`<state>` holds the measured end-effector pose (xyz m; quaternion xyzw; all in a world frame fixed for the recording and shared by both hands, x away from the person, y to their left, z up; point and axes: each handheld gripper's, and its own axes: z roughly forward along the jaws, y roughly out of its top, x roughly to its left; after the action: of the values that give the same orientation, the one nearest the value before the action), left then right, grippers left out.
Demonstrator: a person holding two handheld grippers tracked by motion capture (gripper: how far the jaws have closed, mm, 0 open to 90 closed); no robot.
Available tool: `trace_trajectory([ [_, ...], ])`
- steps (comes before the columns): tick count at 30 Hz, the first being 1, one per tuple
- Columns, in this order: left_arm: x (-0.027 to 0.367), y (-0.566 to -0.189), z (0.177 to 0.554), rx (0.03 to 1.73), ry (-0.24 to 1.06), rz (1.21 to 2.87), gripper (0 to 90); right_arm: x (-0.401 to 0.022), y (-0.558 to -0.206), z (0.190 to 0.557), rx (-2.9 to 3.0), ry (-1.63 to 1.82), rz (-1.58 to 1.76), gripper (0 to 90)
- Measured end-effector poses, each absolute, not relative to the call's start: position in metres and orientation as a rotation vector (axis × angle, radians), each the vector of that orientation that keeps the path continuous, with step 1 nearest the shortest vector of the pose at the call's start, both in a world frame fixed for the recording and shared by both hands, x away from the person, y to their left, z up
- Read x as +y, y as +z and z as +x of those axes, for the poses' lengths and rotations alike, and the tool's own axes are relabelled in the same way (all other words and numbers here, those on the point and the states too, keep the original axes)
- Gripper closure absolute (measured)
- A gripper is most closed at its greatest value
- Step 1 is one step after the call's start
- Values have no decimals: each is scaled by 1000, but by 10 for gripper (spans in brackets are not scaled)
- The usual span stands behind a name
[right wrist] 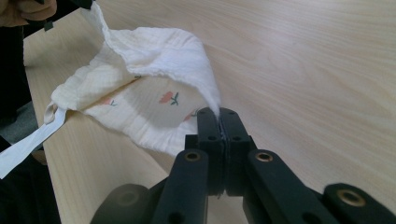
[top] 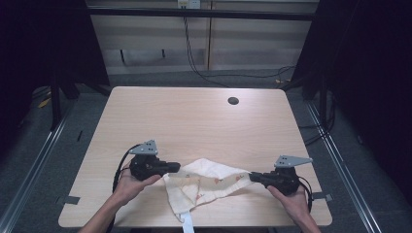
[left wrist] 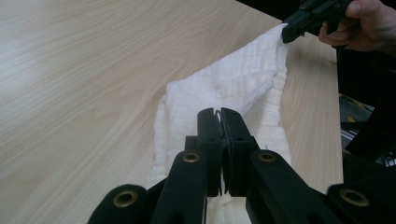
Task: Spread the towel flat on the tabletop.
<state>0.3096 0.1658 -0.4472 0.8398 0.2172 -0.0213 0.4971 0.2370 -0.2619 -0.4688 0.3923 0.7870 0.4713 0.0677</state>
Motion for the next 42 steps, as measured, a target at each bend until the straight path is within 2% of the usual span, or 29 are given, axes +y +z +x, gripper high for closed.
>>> trace_trajectory([
  [9, 172, -435, 311, 529, -11, 2007, 877, -264, -449, 245, 2347, 1488, 1141, 890],
  [28, 196, -395, 307, 504, 69, 1874, 879, -254, -391, 290, 2290, 1551, 1006, 888],
  [36, 205, -388, 307, 504, 105, 1851, 880, -251, -386, 288, 2271, 1607, 966, 888],
  [42, 206, -375, 301, 470, 147, 1857, 880, -252, -370, 280, 2236, 1618, 914, 889],
])
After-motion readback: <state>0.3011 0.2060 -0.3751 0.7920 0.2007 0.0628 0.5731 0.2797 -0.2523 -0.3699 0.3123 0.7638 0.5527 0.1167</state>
